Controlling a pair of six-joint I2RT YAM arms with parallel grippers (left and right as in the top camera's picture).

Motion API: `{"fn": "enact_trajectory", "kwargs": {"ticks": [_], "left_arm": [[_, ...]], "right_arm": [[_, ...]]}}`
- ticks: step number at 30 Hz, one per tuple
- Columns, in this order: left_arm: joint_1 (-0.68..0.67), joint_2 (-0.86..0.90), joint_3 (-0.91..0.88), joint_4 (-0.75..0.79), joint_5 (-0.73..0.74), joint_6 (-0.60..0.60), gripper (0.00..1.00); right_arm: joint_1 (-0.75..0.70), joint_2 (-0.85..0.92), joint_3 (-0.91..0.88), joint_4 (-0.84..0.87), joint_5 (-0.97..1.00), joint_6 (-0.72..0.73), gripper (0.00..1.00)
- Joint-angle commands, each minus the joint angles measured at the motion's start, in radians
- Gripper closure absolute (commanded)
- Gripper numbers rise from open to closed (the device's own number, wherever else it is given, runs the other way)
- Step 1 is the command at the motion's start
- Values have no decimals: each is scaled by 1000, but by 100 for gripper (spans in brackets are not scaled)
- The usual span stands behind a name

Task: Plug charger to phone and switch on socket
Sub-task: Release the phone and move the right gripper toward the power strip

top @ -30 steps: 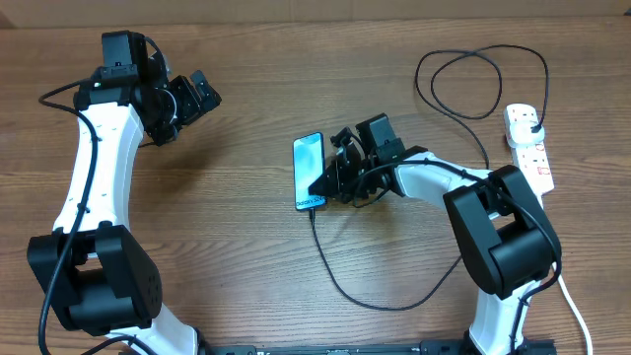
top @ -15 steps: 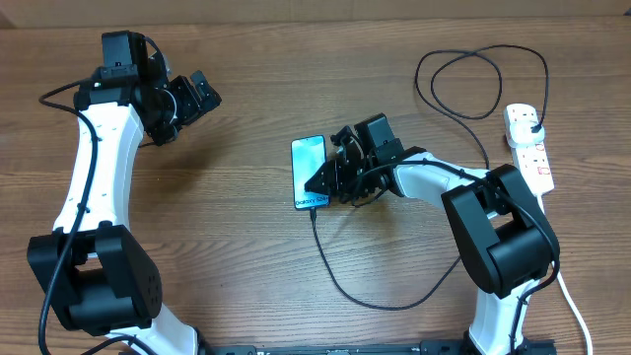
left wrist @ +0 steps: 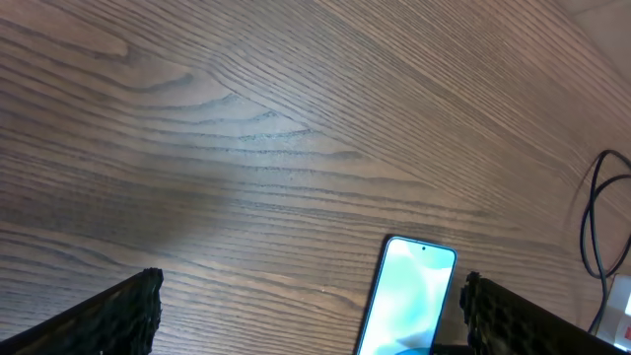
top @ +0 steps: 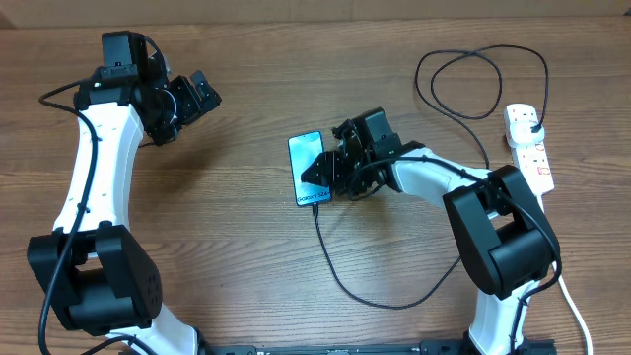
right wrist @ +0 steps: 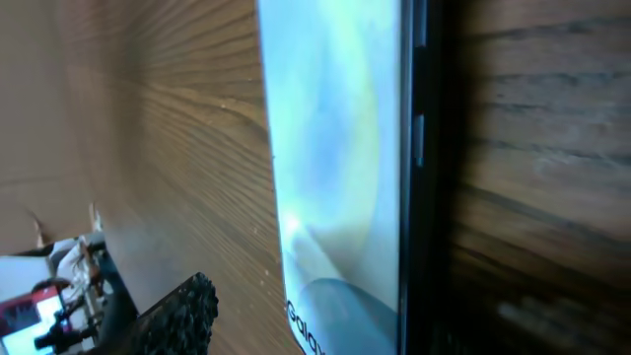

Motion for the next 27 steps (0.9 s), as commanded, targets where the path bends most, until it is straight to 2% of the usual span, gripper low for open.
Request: {"fn": "enact_trajectory", "kwargs": {"ticks": [1,11,17,21,25,26,27], "left_arm": [[-2,-24,3,-1,-14,14,0],[-2,-24,3,-1,-13,15,0],[-2,-24,3,-1,-13,15,0],[-2,-24,3,-1,-13,15,0],[-2,-24,3,-1,-13,15,0],[-2,-24,3,-1,-13,15,0],[-2,-24,3,-1,-13,15,0]], "right_arm": [[-8,3,44,-109,179,5,40],[-9,1,241,-500,391,-24,36],[-76,1,491,-847,491,-153,33],[-165,1,678,-1077,635,-150,29],[-268,1,733,-1145,733,-145,23],[-301,1,732,-1145,735,-143,16],[-334,1,732,-1146,735,-143,14]]}}
